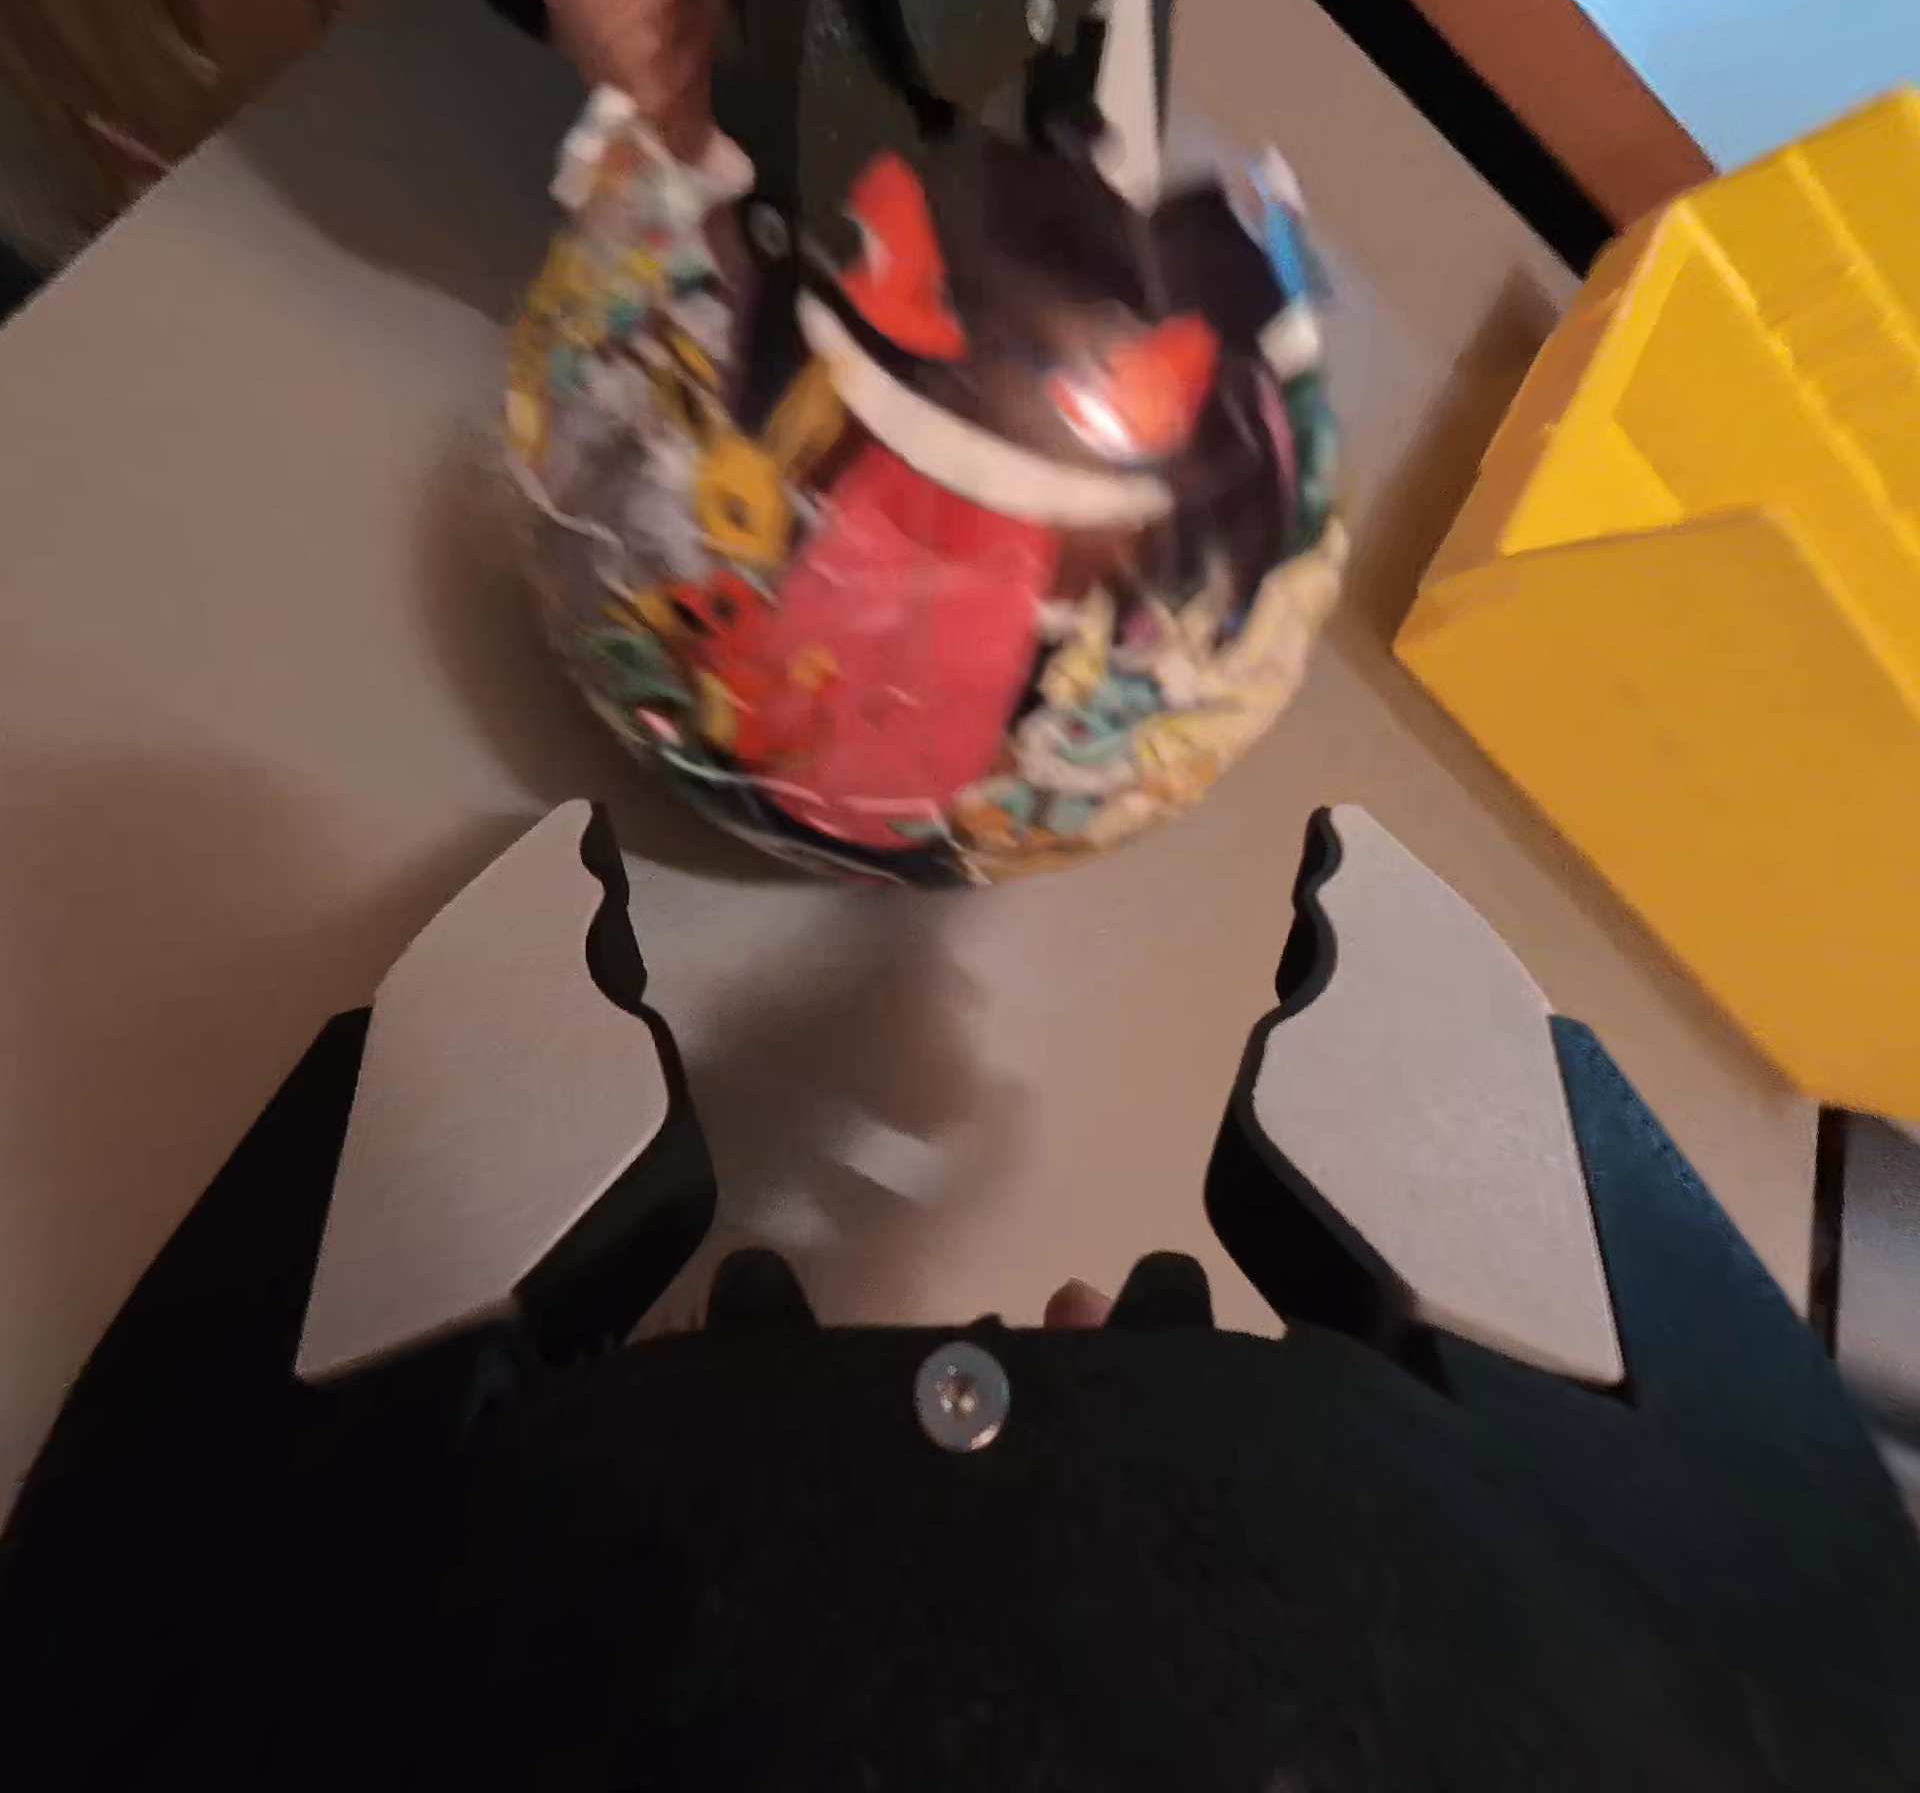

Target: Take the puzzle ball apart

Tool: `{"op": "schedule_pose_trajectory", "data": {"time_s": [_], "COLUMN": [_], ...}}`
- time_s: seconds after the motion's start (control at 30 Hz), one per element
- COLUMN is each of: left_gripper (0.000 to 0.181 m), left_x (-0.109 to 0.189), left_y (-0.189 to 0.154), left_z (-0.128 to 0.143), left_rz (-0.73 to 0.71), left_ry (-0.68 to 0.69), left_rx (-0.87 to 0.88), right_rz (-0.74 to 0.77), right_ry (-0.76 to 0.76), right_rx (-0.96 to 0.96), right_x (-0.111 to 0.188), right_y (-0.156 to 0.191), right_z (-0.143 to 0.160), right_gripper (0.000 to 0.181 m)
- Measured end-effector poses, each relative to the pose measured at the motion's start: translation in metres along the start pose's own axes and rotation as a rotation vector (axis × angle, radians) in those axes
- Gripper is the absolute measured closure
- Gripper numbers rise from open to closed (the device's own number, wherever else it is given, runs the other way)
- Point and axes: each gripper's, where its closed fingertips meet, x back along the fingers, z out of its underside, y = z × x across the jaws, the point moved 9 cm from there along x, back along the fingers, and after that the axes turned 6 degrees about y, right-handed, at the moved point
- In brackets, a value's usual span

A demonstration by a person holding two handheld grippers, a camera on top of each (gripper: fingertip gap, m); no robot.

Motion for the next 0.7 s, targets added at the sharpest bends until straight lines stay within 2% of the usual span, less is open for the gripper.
{"op": "schedule_pose_trajectory", "data": {"time_s": [0.13,0.2,0.27,0.4,0.47,0.53,0.57,0.7], "left_gripper": [0.080,0.080,0.081,0.081,0.081,0.081,0.082,0.083], "left_x": [0.000,0.000,-0.001,-0.001,-0.001,0.000,-0.001,-0.001], "left_y": [-0.001,-0.001,-0.001,-0.001,-0.001,-0.002,-0.002,-0.003], "left_z": [0.000,0.000,0.000,0.000,0.000,-0.001,-0.001,-0.002], "left_rz": [0.000,0.006,0.013,0.013,0.010,0.010,0.012,0.014], "left_ry": [-0.002,-0.001,-0.003,-0.003,-0.002,-0.002,-0.002,-0.001], "left_rx": [-0.003,0.004,0.007,0.009,0.004,0.003,0.003,-0.003], "right_rz": [0.065,0.059,0.129,0.246,0.263,0.292,0.240,0.325], "right_ry": [-0.004,-0.034,-0.027,-0.062,-0.003,0.022,0.003,-0.050], "right_rx": [-0.141,-0.114,-0.080,-0.117,-0.136,-0.172,-0.191,-0.257], "right_x": [-0.012,-0.017,-0.020,-0.015,-0.010,-0.004,-0.003,-0.007], "right_y": [0.005,0.017,0.022,0.025,0.030,0.036,0.043,0.048], "right_z": [0.011,0.011,0.009,0.008,0.011,0.009,0.005,-0.003], "right_gripper": [0.057,0.062,0.059,0.058,0.063,0.061,0.058,0.061]}}
